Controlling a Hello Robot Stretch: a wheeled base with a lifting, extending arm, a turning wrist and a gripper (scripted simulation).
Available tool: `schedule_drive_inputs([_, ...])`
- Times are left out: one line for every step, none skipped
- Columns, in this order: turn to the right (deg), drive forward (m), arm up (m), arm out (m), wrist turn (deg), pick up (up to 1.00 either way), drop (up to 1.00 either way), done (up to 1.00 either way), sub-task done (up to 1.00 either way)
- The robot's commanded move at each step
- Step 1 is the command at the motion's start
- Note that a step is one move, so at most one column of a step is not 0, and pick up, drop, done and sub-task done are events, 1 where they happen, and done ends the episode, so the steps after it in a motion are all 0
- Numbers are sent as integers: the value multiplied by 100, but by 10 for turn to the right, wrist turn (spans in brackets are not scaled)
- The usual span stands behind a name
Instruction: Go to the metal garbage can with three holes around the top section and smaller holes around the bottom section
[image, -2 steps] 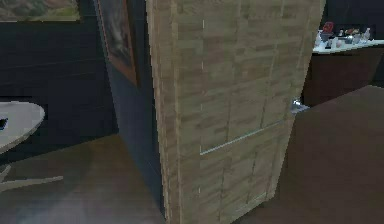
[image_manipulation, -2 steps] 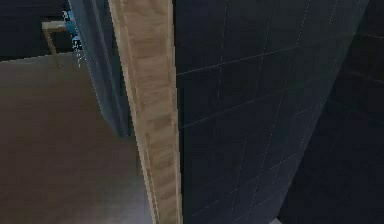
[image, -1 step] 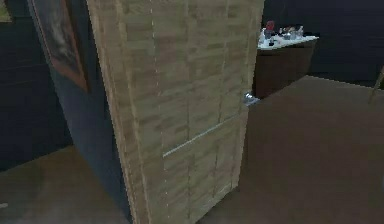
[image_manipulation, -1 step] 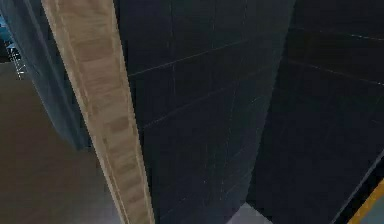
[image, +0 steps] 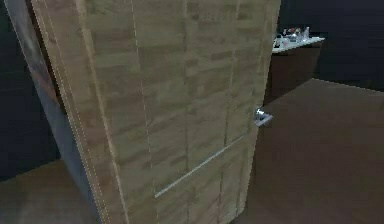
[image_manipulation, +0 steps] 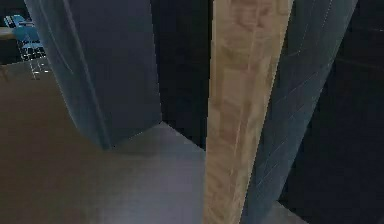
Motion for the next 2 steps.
schedule_drive_inputs([420, 0, 0, 0, 0, 0, 0, 0, 0])
schedule_drive_inputs([0, 30, 0, 0, 0, 0, 0, 0, 0])
